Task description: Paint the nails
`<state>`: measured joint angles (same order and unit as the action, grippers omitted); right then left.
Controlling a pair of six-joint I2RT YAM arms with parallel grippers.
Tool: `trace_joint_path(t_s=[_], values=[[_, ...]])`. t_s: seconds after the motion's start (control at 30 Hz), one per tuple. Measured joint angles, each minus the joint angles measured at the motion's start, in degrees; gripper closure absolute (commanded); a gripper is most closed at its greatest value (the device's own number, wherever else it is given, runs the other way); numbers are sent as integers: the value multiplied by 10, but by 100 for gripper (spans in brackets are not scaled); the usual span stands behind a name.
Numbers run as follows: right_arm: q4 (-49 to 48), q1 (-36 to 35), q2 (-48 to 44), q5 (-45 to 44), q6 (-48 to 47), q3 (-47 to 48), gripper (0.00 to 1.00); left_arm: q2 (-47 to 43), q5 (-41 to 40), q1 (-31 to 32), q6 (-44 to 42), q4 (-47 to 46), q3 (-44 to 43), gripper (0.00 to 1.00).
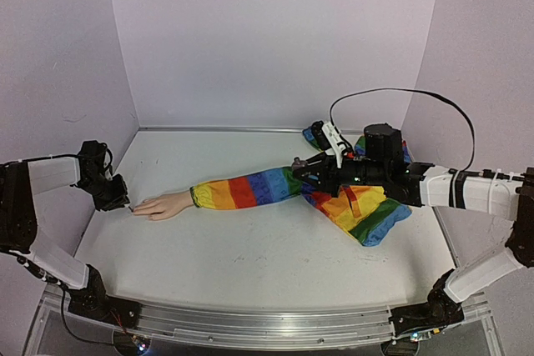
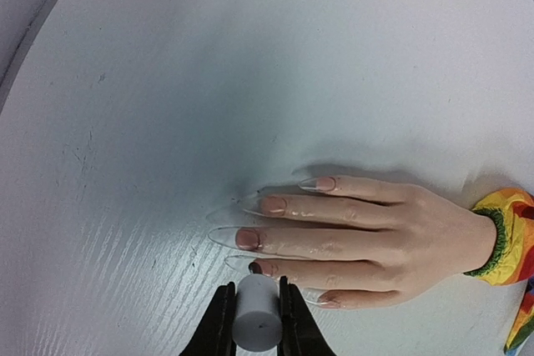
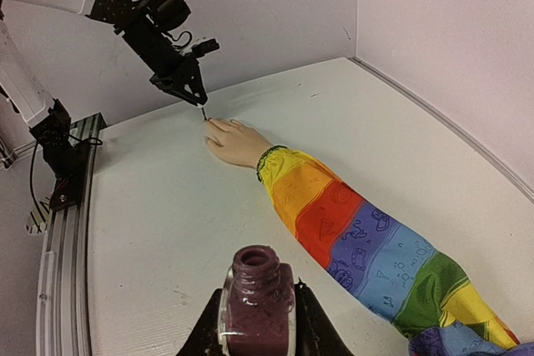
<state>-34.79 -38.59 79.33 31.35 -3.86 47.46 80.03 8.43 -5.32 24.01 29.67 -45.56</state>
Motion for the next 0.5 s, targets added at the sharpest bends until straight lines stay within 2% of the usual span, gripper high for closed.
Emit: trace_joint_path(t_s=[0.5], values=[[0,1,2,5,0,0,100,5,4,0,0,-2,0,100]])
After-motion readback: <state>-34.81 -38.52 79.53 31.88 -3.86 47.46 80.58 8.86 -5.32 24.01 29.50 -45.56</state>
